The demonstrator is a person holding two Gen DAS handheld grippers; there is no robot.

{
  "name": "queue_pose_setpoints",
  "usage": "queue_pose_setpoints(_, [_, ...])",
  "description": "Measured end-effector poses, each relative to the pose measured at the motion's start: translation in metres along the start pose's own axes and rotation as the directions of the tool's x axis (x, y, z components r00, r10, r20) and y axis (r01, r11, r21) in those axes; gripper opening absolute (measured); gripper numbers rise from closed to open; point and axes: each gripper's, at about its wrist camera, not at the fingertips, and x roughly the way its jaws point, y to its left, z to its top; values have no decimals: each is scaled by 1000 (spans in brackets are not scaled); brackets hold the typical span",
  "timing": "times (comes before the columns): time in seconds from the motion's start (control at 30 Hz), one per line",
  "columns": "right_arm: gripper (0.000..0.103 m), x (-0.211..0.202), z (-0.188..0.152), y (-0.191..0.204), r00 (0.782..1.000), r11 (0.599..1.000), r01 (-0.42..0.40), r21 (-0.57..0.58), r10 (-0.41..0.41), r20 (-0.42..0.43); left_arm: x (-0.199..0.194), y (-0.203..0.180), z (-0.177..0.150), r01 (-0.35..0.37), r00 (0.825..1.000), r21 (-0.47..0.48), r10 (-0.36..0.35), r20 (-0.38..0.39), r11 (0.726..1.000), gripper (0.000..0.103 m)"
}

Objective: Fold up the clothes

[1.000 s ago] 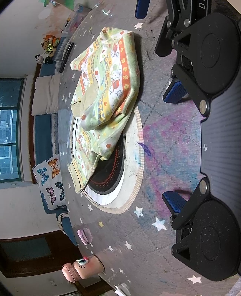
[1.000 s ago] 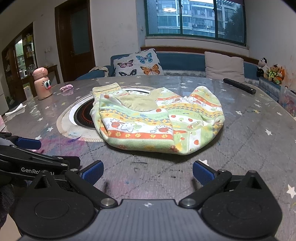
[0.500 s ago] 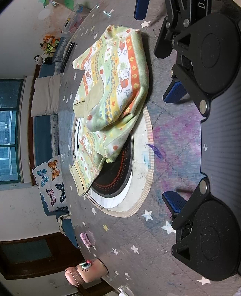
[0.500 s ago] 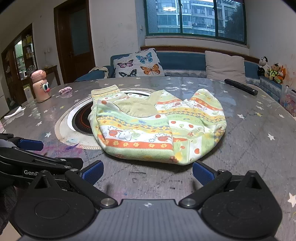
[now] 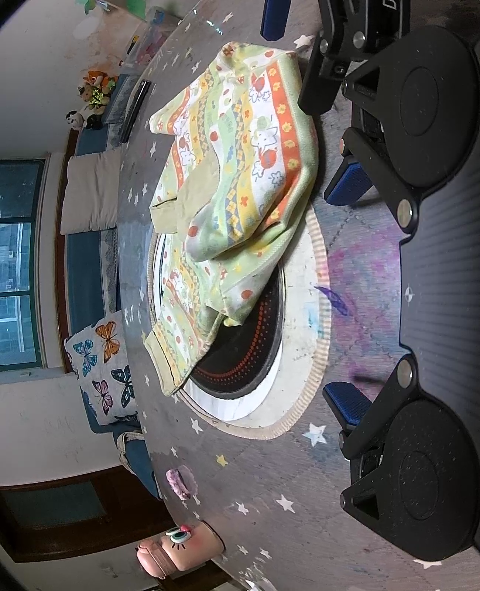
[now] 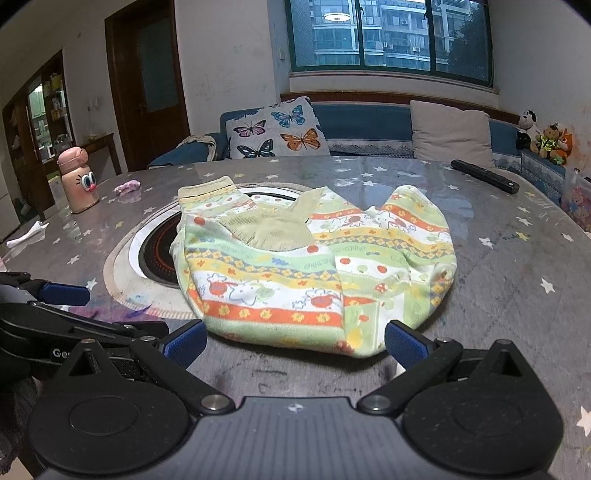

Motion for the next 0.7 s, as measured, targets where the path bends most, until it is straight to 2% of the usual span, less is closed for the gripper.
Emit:
queue_pose_setpoints(0.53, [102, 24, 37, -14, 1000, 1000, -25, 11, 25, 1, 7, 15, 22, -33, 999, -4, 33, 32, 999, 103])
queue_pose_setpoints(0.7, [89, 43, 51, -20, 999, 999, -43, 10, 43, -21, 7, 27, 29, -46, 998, -26, 47, 45, 999, 103])
